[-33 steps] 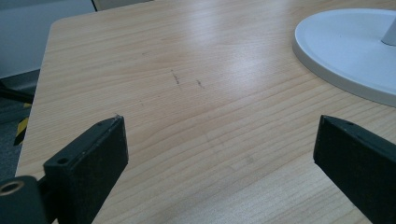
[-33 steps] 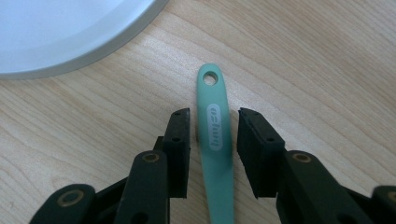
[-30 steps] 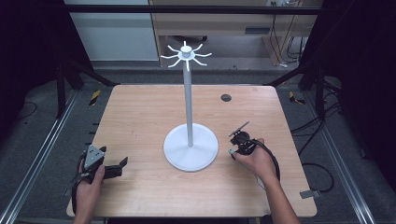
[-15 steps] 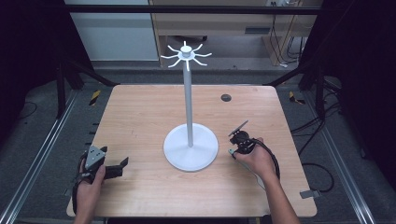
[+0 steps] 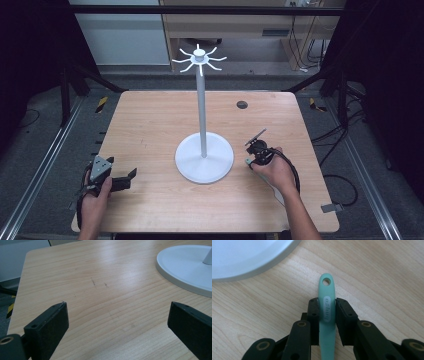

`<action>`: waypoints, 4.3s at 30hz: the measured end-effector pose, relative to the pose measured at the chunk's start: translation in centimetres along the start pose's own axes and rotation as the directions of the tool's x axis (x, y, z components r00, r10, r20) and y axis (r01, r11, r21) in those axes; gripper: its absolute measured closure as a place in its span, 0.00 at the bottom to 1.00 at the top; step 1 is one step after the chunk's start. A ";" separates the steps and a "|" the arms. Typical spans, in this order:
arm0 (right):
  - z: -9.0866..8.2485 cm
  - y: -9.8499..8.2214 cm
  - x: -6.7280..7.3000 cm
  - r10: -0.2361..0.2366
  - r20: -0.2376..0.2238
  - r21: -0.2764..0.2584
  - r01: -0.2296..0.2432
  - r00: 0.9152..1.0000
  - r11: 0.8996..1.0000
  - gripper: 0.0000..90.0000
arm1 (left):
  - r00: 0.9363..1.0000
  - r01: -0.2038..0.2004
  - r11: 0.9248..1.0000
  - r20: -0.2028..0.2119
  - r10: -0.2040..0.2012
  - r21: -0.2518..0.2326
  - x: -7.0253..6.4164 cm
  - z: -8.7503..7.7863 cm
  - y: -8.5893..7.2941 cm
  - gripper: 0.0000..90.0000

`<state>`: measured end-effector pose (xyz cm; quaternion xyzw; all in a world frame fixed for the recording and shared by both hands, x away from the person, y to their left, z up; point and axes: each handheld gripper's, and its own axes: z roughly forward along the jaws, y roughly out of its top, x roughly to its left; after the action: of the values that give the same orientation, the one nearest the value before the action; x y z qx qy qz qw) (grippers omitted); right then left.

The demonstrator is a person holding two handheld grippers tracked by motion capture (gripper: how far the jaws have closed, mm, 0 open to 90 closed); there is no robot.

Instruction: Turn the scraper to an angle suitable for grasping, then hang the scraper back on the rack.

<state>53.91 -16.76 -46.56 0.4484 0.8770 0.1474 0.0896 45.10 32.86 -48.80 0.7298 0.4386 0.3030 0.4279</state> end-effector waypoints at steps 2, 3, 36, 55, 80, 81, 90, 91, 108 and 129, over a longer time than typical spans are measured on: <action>-0.7 -0.1 0.0 0.011 -0.006 -0.030 -0.011 1.000 0.999 0.82 | 1.000 0.007 1.000 -0.004 -0.007 -0.002 0.2 -0.1 0.0 0.03; -1.0 -0.2 0.0 0.008 -0.009 -0.043 -0.009 1.000 0.999 0.82 | 1.000 0.007 1.000 -0.004 -0.007 -0.002 0.2 -0.1 0.0 0.03; -12.0 -2.6 -1.2 0.061 -0.031 -0.521 -0.068 0.998 0.851 0.83 | 1.000 -0.004 1.000 -0.011 0.004 0.007 0.0 -0.2 -0.1 0.03; -16.0 -1.3 -0.1 0.037 -0.014 -0.637 -0.037 0.999 0.770 0.83 | 1.000 -0.001 1.000 -0.012 0.001 0.003 0.0 -0.3 -0.1 0.03; -20.5 1.2 1.8 -0.008 0.008 -0.765 0.012 1.000 0.644 0.83 | 1.000 0.029 1.000 0.005 -0.029 -0.009 0.2 -0.2 -0.1 0.03; -20.6 1.3 1.8 -0.013 0.004 -0.768 0.011 1.000 0.641 0.83 | 1.000 0.029 1.000 0.005 -0.029 -0.009 0.2 -0.3 -0.1 0.03; -21.9 2.3 2.4 -0.016 0.002 -0.794 0.011 1.000 0.608 0.83 | 0.999 0.035 0.999 0.014 -0.035 -0.015 0.2 -0.3 -0.1 0.03; -22.2 2.5 2.4 -0.013 -0.005 -0.802 0.004 1.000 0.597 0.83 | 0.999 0.033 0.999 0.015 -0.033 -0.014 0.2 -0.2 -0.1 0.03; -24.3 3.2 3.7 -0.053 0.004 -0.833 0.032 0.999 0.553 0.83 | 1.000 0.014 1.000 0.001 -0.014 -0.004 0.0 -0.4 -0.1 0.03; -26.4 3.6 5.3 -0.091 0.003 -0.860 0.049 0.996 0.508 0.82 | 1.000 0.010 1.000 0.005 -0.010 -0.005 -0.1 -0.4 -0.1 0.03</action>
<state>45.91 -15.14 -20.63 0.3065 0.7086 0.5671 0.2869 44.69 32.92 -48.72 0.7274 0.4404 0.3003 0.4322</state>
